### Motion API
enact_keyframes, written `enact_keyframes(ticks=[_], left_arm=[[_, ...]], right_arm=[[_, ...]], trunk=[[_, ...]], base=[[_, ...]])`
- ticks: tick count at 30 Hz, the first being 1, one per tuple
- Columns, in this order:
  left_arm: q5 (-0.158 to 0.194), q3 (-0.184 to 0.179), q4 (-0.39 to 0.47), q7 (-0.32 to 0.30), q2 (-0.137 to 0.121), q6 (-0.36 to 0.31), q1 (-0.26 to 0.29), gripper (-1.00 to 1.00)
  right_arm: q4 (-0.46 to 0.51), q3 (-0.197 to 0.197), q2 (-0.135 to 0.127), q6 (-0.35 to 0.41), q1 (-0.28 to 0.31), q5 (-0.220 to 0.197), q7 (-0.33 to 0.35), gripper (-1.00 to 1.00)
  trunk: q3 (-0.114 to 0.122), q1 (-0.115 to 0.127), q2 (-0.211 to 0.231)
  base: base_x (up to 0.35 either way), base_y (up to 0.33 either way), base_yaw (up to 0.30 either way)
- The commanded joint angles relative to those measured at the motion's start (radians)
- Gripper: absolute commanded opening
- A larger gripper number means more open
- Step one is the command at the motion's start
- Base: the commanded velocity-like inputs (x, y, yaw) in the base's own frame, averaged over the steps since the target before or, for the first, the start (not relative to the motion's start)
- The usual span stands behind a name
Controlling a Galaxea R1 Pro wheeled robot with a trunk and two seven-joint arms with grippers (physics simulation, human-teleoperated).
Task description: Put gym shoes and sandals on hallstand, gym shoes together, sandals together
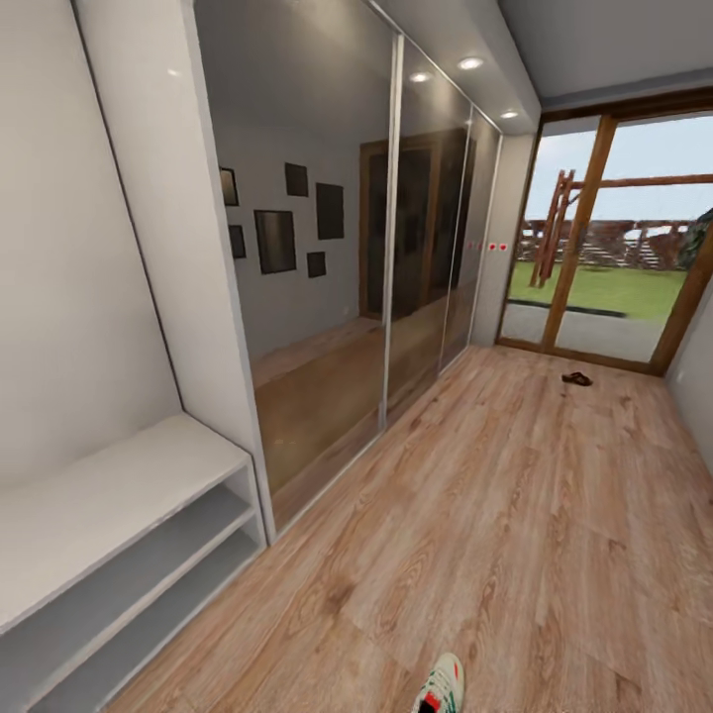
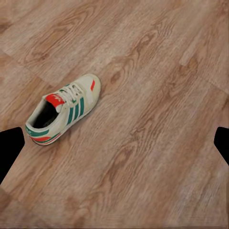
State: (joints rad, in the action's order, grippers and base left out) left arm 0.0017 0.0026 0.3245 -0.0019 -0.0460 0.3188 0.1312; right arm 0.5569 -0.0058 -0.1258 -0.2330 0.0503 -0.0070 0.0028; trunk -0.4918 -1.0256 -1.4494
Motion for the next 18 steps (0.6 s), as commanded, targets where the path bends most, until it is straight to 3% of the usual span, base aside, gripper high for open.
enact_keyframes(ticks=[1,6,10,18], left_arm=[[0.001,0.0,-0.001,0.0,0.0,0.003,0.001,1.0],[0.002,0.002,-0.001,0.0,0.0,0.003,0.001,1.0],[0.003,0.001,-0.002,0.0,-0.001,0.003,0.001,1.0],[0.003,0.001,-0.002,0.0,-0.002,0.003,0.001,1.0]], right_arm=[[-0.003,-0.004,-0.001,-0.003,0.0,-0.001,0.0,1.0],[-0.005,-0.047,-0.001,-0.003,0.0,0.0,0.0,1.0],[-0.007,-0.111,-0.001,-0.003,0.0,0.001,0.001,1.0],[-0.013,-0.137,0.0,-0.003,0.0,0.006,0.002,1.0]], trunk=[[-0.002,0.001,-0.001],[-0.007,0.001,-0.001],[-0.011,0.001,-0.001],[-0.02,0.001,-0.001]], base=[[-0.231,-0.227,0.226],[-0.15,-0.237,0.226],[-0.043,-0.141,0.226],[-0.009,-0.028,0.218]])
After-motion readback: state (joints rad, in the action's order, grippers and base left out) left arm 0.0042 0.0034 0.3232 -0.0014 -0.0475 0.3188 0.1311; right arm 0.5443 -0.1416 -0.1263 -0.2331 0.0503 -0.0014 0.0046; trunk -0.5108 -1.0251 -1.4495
